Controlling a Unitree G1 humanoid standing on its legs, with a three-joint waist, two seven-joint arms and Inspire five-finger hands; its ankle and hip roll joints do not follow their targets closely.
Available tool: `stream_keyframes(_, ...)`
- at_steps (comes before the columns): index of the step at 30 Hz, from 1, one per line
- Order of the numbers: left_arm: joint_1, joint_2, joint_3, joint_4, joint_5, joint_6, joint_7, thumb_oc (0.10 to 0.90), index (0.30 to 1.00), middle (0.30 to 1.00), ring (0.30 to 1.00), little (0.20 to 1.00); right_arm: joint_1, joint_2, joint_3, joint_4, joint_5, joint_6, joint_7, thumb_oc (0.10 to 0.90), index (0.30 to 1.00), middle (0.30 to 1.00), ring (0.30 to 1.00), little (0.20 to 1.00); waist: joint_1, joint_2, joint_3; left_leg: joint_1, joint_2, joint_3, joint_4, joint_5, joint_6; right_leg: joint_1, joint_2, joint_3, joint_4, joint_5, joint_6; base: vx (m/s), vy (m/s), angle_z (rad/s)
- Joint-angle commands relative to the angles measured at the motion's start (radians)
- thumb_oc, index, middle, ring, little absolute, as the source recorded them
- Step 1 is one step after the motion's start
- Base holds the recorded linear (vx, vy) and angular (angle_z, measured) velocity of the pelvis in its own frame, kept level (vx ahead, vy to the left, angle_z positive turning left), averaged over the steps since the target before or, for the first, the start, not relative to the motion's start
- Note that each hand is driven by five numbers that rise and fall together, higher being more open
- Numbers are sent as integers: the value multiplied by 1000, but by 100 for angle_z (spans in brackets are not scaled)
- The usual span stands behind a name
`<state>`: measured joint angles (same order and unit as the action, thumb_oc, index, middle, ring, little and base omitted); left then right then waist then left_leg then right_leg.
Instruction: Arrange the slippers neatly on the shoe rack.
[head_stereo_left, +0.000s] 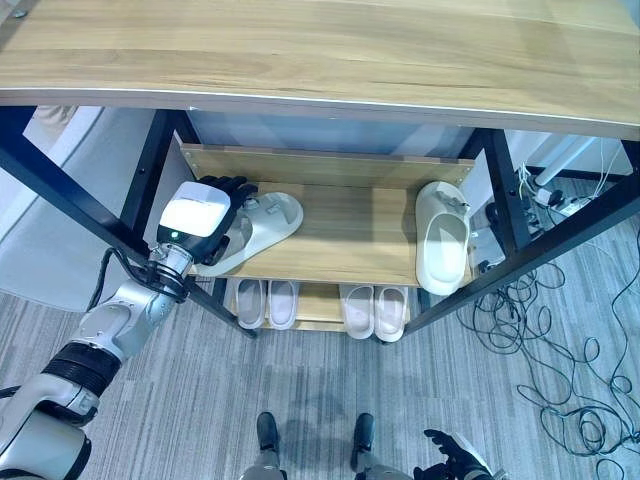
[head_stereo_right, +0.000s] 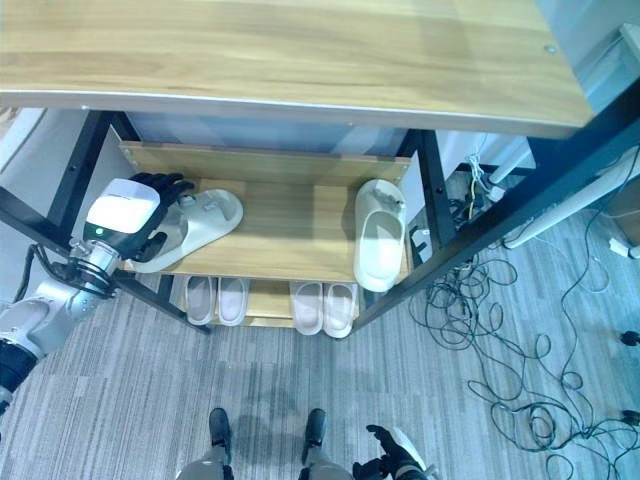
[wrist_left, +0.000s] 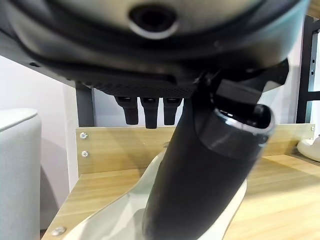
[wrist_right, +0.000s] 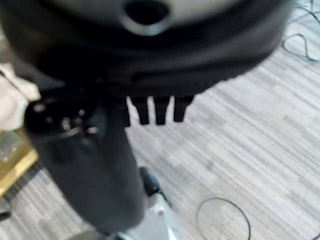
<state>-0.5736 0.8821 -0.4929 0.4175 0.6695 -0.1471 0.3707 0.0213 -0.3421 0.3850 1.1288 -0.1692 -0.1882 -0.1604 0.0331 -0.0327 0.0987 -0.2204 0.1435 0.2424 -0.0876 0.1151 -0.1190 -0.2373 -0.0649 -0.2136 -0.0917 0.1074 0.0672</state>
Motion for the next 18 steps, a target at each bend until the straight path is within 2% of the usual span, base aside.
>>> stream_keyframes(1,-152,-66,27,22,-19,-12,78,800,900,900,900,900,40,-20,27,-40,25,-11,-19,800,900,900,900,900,-9,-6,-22,-87,-60,11,0,23,4,-125,-24,-21,73,23,111,0,0,0)
stream_keyframes(18,-163,-157,26,-24,-86,-26,83,800,900,900,900,900,38,-15,24,-44,28,-2,-26,800,900,900,900,900,-15,0,0,-94,-54,27,0,29,4,-149,-23,-8,80,29,107,-6,-7,-2)
